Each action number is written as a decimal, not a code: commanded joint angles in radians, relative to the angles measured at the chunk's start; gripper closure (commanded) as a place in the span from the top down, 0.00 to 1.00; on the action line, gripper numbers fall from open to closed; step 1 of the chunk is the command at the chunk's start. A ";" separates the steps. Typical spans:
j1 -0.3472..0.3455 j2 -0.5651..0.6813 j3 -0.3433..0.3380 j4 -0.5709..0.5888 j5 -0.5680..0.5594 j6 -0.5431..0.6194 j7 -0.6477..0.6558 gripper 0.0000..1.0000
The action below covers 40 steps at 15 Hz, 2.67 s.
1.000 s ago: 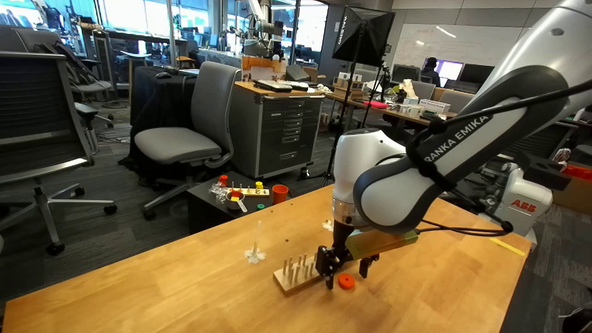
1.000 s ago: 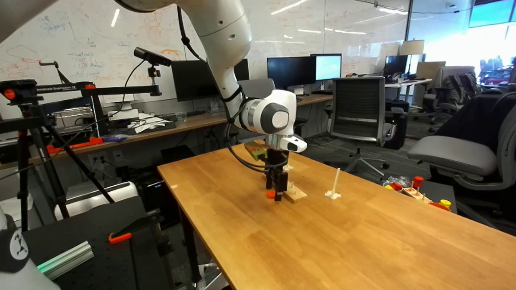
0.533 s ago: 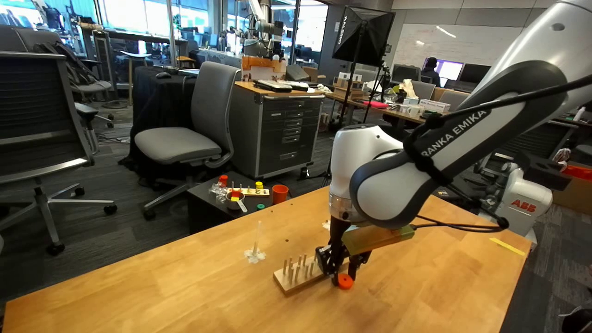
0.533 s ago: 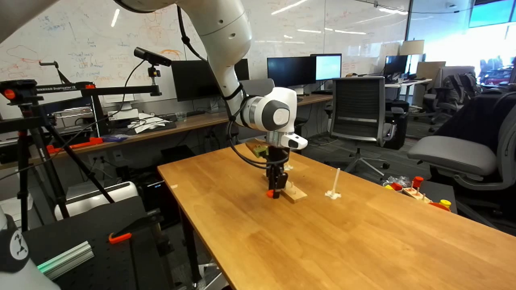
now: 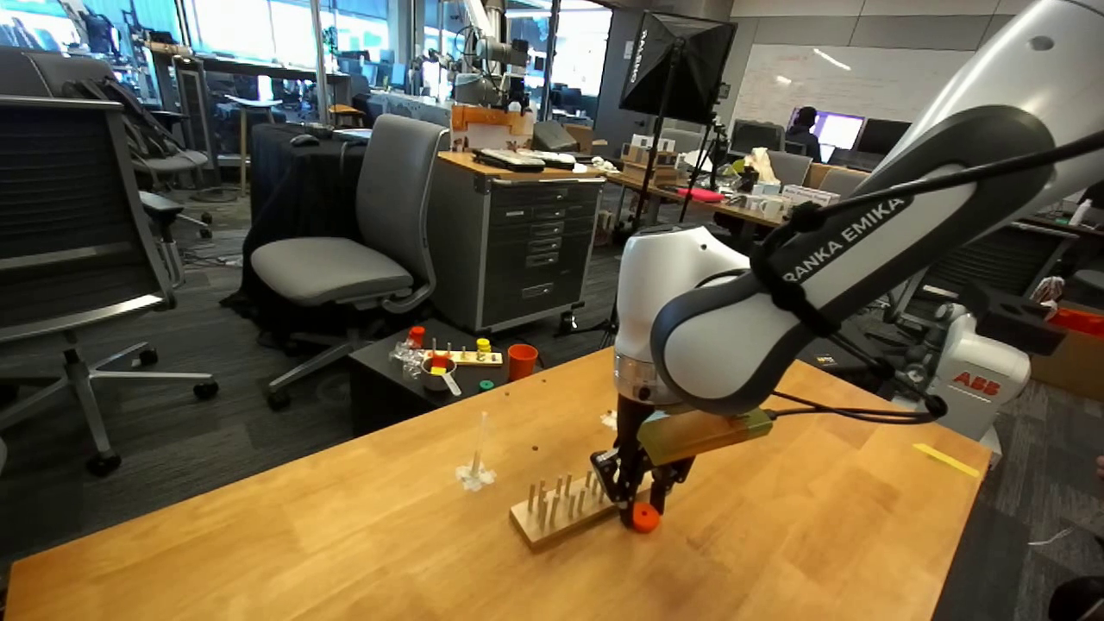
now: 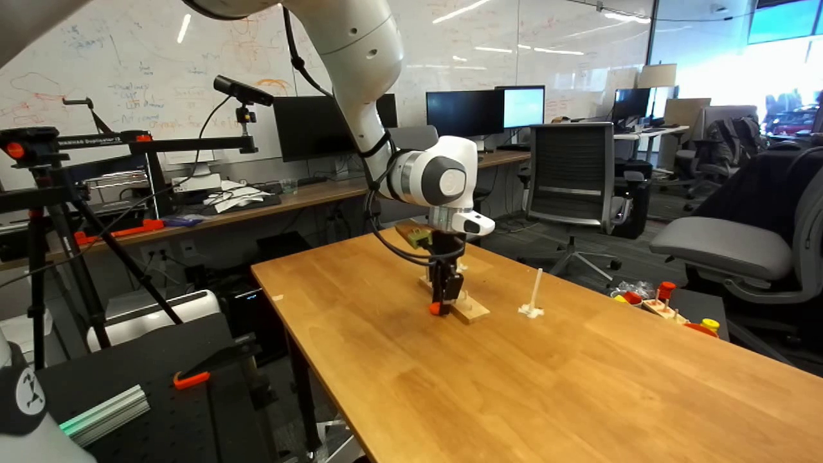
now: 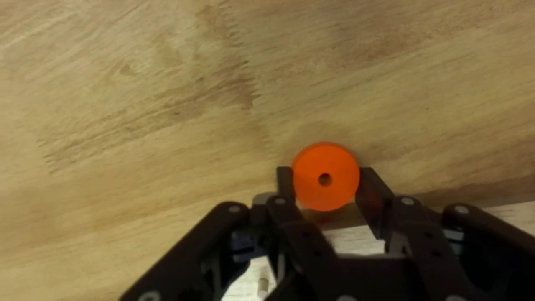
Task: Hang the orange object through its center hole on the object
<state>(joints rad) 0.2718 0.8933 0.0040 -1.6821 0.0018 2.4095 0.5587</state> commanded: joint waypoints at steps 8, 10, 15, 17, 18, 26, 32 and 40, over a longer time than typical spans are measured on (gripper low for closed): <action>0.037 -0.045 -0.056 0.056 -0.026 -0.053 0.004 0.18; 0.034 -0.040 -0.054 0.072 -0.025 -0.060 0.001 0.18; 0.025 -0.030 -0.046 0.085 -0.017 -0.055 -0.007 0.18; 0.020 -0.021 -0.042 0.087 -0.011 -0.050 -0.010 0.18; 0.021 -0.018 -0.043 0.087 -0.013 -0.049 -0.009 0.18; 0.023 0.006 -0.047 0.103 -0.016 -0.050 -0.009 0.18; 0.028 0.022 -0.050 0.143 -0.021 -0.058 -0.007 0.18; 0.018 0.045 -0.041 0.168 -0.007 -0.057 -0.011 0.18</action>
<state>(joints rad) 0.2874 0.9152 -0.0321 -1.5572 -0.0160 2.3785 0.5587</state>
